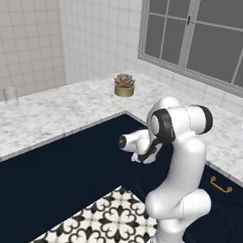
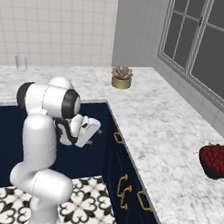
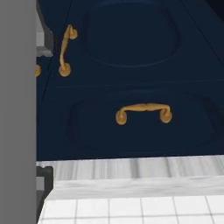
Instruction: Take a straw from the drawer in front and place it inside the glass cup on the dining counter.
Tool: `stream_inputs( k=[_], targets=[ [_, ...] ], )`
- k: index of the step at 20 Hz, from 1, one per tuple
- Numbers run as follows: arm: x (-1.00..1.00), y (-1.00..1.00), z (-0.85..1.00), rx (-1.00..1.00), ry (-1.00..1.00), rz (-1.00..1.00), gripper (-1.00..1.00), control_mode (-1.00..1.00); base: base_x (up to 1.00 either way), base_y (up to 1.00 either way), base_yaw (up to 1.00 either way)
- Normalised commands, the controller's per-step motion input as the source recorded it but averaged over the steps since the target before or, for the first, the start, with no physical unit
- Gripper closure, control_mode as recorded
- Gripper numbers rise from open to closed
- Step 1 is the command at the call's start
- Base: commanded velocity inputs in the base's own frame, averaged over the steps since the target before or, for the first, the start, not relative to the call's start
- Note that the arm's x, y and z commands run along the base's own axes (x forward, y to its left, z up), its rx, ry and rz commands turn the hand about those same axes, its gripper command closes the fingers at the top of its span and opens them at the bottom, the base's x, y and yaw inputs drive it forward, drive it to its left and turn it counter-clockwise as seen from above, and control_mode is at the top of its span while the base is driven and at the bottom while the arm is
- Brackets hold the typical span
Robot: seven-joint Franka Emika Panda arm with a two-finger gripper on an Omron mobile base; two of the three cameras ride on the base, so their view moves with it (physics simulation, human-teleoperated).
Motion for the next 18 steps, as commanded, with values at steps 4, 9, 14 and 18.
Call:
stream_inputs(
  k=[4,9,14,18],
  targets=[
    [0.31,-0.38,-0.23,0.0,0.0,0.0,-1.0,-1.0,0.0,0.0,0.0],
    [0.22,-0.32,-0.24,0.0,0.0,0.0,-1.0,-1.0,0.0,0.0,0.0],
    [0.23,-0.3,-0.16,0.0,0.0,0.0,-1.0,-1.0,0.0,0.0,0.0],
    [0.27,-0.01,-0.12,0.0,-0.03,0.0,-1.0,-1.0,0.0,0.0,0.0]
  ],
)
